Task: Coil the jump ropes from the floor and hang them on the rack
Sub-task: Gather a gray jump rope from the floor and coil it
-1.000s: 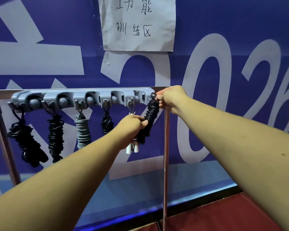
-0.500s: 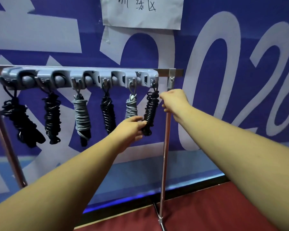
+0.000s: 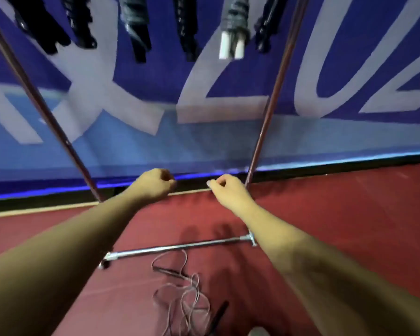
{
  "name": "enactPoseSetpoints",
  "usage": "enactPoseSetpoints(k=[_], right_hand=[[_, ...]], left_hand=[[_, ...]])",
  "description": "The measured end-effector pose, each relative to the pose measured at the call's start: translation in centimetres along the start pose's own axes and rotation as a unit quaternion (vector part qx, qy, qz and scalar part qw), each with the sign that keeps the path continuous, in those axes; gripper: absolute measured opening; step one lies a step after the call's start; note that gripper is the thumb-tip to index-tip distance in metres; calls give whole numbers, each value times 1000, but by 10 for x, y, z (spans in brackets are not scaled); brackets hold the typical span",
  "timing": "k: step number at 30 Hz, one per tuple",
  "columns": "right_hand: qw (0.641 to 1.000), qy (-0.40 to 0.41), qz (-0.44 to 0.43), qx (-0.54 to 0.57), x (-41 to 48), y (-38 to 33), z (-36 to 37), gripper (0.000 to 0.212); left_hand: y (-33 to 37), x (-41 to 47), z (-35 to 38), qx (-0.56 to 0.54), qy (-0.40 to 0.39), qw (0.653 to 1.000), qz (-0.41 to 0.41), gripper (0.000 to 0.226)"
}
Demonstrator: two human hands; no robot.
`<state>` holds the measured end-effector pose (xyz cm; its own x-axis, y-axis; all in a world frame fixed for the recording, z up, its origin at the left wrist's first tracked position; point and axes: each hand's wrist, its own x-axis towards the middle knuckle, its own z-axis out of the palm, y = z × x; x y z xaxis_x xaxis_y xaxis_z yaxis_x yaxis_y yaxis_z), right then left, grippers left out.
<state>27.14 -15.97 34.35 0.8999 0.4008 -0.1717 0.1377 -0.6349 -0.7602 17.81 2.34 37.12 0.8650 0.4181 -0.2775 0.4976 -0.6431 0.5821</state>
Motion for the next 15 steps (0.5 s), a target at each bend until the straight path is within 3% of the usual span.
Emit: enactPoseSetpoints(k=[7,11,15], right_hand=[[993,-85,77,-43,-30,108,126,21],[982,-117,112,-95,-50,157,168,22],[958,-182,142,-172,-64,214,205,36]], left_hand=[[-144,-23,105,44,-127,985,-110,22],[-189,-33,161,56,-172,975,-131,24],[-231,-45,228,106,-225,958,-143,30]])
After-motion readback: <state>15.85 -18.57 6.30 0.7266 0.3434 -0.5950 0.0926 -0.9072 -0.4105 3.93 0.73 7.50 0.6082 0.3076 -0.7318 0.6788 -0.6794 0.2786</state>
